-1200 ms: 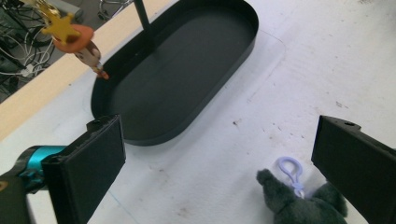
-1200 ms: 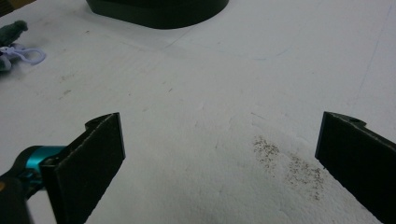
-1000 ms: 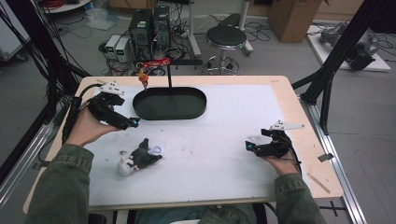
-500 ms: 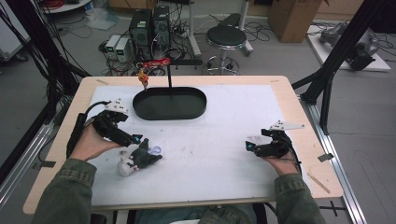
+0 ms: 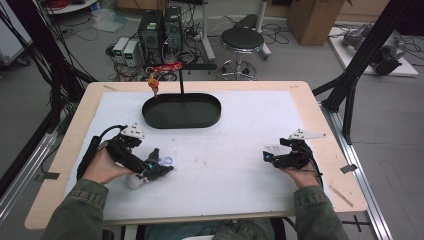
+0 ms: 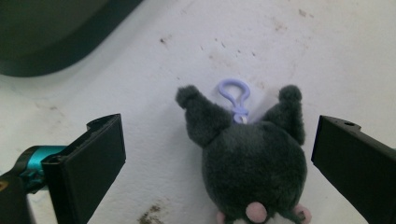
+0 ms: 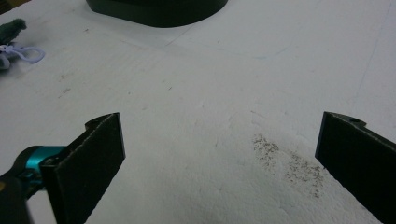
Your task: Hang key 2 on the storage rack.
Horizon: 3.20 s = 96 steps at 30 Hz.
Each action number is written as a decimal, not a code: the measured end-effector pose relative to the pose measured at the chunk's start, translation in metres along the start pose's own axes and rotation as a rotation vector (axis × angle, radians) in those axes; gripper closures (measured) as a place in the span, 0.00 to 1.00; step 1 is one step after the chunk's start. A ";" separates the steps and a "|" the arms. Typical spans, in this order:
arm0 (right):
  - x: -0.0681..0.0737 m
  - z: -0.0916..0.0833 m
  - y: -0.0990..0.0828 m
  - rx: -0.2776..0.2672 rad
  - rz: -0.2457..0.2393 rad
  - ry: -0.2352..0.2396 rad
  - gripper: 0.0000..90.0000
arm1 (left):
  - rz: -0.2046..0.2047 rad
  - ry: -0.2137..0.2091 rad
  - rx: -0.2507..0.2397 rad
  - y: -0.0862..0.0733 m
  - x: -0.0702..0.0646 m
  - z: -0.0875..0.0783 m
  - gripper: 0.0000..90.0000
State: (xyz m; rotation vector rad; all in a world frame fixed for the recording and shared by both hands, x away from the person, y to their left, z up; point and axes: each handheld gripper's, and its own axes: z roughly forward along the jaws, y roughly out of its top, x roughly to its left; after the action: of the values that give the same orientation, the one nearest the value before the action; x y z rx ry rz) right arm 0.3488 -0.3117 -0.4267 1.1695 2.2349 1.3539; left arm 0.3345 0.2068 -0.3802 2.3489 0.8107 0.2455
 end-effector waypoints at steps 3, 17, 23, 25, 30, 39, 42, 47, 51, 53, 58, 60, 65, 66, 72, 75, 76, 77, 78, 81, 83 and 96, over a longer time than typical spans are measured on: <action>0.001 0.000 0.000 0.007 0.003 0.001 0.00 | 0.003 -0.002 0.028 -0.005 -0.003 0.004 0.04; 0.000 0.000 0.000 0.001 0.001 -0.001 0.00 | -0.021 -0.053 0.108 -0.028 -0.014 0.014 0.04; 0.000 -0.001 0.000 0.003 0.008 -0.004 0.00 | -0.046 -0.099 0.145 -0.034 -0.015 0.013 0.09; 0.000 0.000 0.000 0.003 0.006 -0.006 0.00 | -0.035 -0.083 0.150 -0.035 -0.018 0.014 0.13; 0.000 -0.001 0.000 0.004 0.006 -0.006 0.00 | 0.006 0.015 0.164 -0.036 -0.025 0.016 0.40; 0.000 -0.001 0.000 0.003 0.004 -0.005 0.00 | 0.004 0.011 0.154 -0.035 -0.019 0.012 0.52; 0.000 -0.001 0.000 0.003 0.006 -0.005 0.00 | -0.007 0.006 0.135 -0.035 -0.019 0.009 0.52; 0.000 -0.001 0.000 0.003 0.005 -0.005 0.00 | 0.002 -0.001 0.125 -0.031 -0.018 0.003 0.52; 0.000 -0.001 0.000 0.005 0.003 -0.005 0.00 | -0.010 -0.009 0.092 -0.026 -0.015 -0.004 0.52; 0.000 -0.001 0.000 0.002 0.004 -0.006 0.00 | -0.012 0.001 0.083 -0.024 -0.013 -0.006 0.52; 0.000 -0.001 0.000 0.000 0.004 -0.006 0.00 | -0.030 0.038 0.048 -0.020 -0.006 -0.014 0.52; 0.000 -0.001 0.000 0.000 0.004 -0.006 0.00 | -0.036 0.054 0.030 -0.015 -0.003 -0.018 0.52; 0.000 -0.001 0.000 0.001 0.004 -0.007 0.00 | -0.036 0.076 0.003 -0.002 0.004 -0.028 0.52; 0.000 -0.001 0.000 0.001 0.003 -0.007 0.00 | -0.030 0.092 -0.002 0.000 0.005 -0.029 0.52; 0.000 -0.002 0.000 -0.005 0.003 -0.008 0.00 | -0.020 0.098 -0.008 0.016 0.013 -0.031 0.52; 0.000 -0.002 0.001 -0.006 0.005 -0.009 0.00 | -0.015 0.106 -0.018 0.027 0.016 -0.035 0.52; 0.000 -0.002 0.001 -0.009 -0.001 -0.011 0.00 | -0.013 0.108 -0.024 0.031 0.017 -0.036 0.52; 0.000 -0.002 0.001 -0.006 0.003 -0.010 0.00 | -0.009 0.108 -0.029 0.035 0.018 -0.037 0.52; 0.000 -0.002 0.000 -0.006 0.002 -0.010 0.00 | -0.008 0.109 -0.033 0.038 0.019 -0.038 0.52; 0.000 -0.001 0.000 -0.006 0.003 -0.012 0.00 | -0.006 0.130 -0.056 0.049 0.023 -0.042 0.52; 0.000 -0.001 0.001 -0.005 0.003 -0.013 0.00 | -0.009 0.133 -0.062 0.055 0.027 -0.043 0.52; -0.001 -0.001 0.001 -0.010 -0.001 -0.013 0.00 | -0.017 0.167 -0.110 0.088 0.048 -0.048 0.52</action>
State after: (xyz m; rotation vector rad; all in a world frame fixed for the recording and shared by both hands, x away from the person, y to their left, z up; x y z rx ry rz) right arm 0.3491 -0.3131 -0.4259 1.1705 2.2168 1.3526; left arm 0.3986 0.2065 -0.2889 2.2393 0.8735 0.4719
